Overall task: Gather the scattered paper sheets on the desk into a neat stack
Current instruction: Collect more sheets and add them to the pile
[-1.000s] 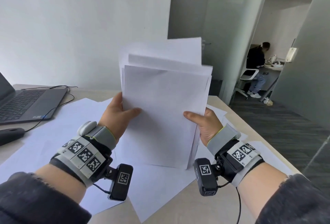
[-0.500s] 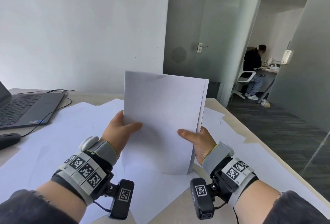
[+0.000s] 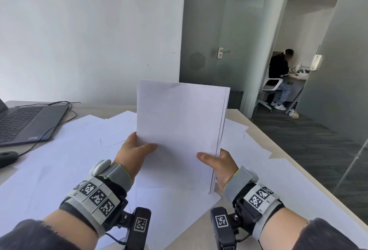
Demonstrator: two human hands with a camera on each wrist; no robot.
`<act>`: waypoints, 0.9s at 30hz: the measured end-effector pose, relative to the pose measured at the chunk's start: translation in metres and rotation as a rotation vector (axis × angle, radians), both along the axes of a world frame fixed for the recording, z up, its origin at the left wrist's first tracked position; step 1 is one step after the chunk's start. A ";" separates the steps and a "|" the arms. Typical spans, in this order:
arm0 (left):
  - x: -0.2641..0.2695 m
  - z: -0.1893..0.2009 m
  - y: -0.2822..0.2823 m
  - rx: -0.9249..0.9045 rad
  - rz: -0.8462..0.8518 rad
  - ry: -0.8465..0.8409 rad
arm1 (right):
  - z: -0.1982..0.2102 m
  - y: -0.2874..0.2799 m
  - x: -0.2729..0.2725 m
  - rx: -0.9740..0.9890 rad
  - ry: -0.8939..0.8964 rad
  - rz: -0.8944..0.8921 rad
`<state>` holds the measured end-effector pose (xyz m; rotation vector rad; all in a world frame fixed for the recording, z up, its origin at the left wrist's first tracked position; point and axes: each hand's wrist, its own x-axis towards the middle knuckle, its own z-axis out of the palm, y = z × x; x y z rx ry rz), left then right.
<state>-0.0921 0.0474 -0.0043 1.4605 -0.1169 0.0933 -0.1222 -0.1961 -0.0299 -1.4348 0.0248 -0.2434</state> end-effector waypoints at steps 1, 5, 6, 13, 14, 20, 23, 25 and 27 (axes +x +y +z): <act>-0.001 -0.001 -0.002 0.004 -0.002 0.013 | -0.003 0.002 -0.002 0.013 0.009 0.000; -0.002 0.002 -0.009 -0.002 -0.007 0.035 | 0.000 0.004 -0.004 0.036 0.014 0.011; -0.002 0.002 -0.009 -0.009 -0.009 0.036 | -0.001 0.003 -0.004 0.029 0.023 0.008; -0.004 -0.015 -0.010 0.042 -0.004 0.147 | -0.018 -0.005 -0.015 -0.240 0.111 0.014; -0.004 -0.012 -0.014 0.051 -0.002 0.149 | -0.016 -0.007 -0.017 -0.255 0.108 -0.012; -0.008 0.011 -0.055 0.096 -0.099 0.132 | 0.016 -0.048 -0.030 -0.281 0.078 -0.209; -0.018 0.015 -0.089 0.221 -0.240 0.152 | 0.027 -0.089 -0.042 -0.377 0.104 -0.305; -0.029 0.013 -0.121 0.365 -0.367 0.146 | 0.029 -0.123 -0.057 -0.462 0.179 -0.346; -0.038 0.008 -0.142 0.430 -0.494 0.172 | 0.025 -0.153 -0.067 -0.539 0.255 -0.325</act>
